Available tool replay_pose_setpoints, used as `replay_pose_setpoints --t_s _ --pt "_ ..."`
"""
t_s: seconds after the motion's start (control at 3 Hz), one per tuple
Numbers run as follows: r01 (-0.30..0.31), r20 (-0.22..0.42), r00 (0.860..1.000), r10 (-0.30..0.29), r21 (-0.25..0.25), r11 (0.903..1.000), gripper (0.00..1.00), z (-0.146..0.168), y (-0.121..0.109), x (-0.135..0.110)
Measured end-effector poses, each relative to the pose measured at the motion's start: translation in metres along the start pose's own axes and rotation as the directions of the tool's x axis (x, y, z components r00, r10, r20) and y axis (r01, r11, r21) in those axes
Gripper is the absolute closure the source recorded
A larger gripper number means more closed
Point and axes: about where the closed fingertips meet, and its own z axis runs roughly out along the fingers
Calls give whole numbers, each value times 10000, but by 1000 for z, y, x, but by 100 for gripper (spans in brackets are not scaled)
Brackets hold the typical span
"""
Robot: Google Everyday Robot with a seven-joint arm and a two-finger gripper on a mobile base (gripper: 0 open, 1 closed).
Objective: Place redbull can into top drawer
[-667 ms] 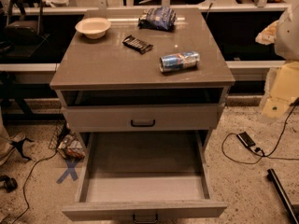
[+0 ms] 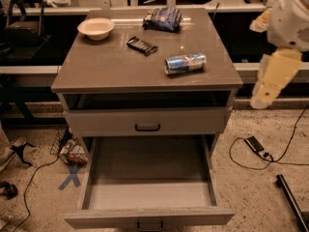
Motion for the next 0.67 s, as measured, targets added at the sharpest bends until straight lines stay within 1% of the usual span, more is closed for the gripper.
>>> replay_pose_setpoints --t_s 0.33,0.67 --pt "1045 46 9945 -1048 463 9934 0 35 -66 -37" --pt "1704 -128 9854 -1700 351 9848 0 68 -101 -65"
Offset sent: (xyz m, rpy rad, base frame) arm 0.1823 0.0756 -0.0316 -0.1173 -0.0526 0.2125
